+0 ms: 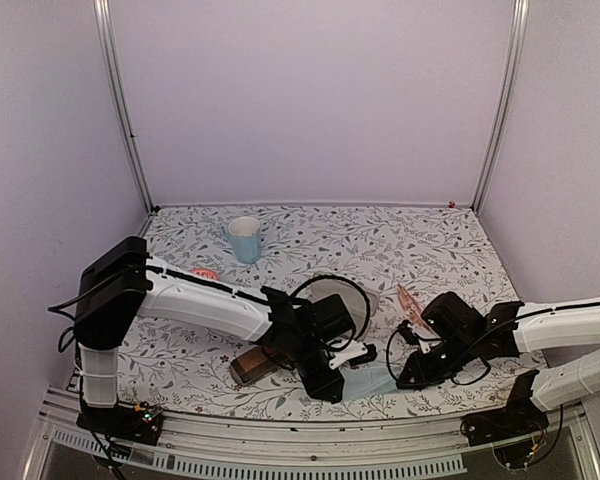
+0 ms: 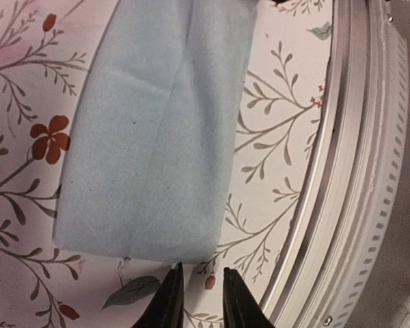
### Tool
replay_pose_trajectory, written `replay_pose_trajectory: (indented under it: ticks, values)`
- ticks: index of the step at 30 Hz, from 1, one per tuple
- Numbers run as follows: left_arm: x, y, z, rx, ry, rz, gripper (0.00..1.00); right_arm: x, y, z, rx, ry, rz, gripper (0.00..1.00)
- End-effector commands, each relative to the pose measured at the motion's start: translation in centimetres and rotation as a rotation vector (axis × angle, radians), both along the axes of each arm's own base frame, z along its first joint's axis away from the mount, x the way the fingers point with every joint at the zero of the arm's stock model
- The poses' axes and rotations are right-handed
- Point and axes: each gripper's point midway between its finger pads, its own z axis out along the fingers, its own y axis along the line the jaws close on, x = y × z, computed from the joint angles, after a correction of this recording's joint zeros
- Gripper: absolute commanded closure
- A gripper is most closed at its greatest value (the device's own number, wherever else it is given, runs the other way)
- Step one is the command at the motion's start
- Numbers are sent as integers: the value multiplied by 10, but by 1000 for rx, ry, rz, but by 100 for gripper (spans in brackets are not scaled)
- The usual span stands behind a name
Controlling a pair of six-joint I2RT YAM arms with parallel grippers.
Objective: Organize the sunglasses
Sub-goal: Fold the glasses cleaning cloth at the center of the board.
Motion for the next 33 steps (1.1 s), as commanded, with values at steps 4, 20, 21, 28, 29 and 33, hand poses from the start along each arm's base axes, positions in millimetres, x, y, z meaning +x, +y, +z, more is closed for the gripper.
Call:
replay_pose_trajectory:
  ticks: [4,20,21,28,29,33]
  values:
    - [-9,-4,22,-45,3,-40,75,3,-10,5,-36,-23,-47,80]
    - [62,-3,44,-155,-78,167,72,16,-4,10,-31,-56,-82,74]
    - [65,-4,44,-156,-87,174,72,16,-2,9,-27,-55,-77,73]
    - [69,-10,19,-114,-95,179,72,16,3,10,-19,-60,-69,67]
    - [67,-11,18,-112,-94,174,72,15,3,9,-20,-60,-67,66]
    - [63,-11,9,-90,-105,172,72,12,2,3,-60,-62,-59,67]
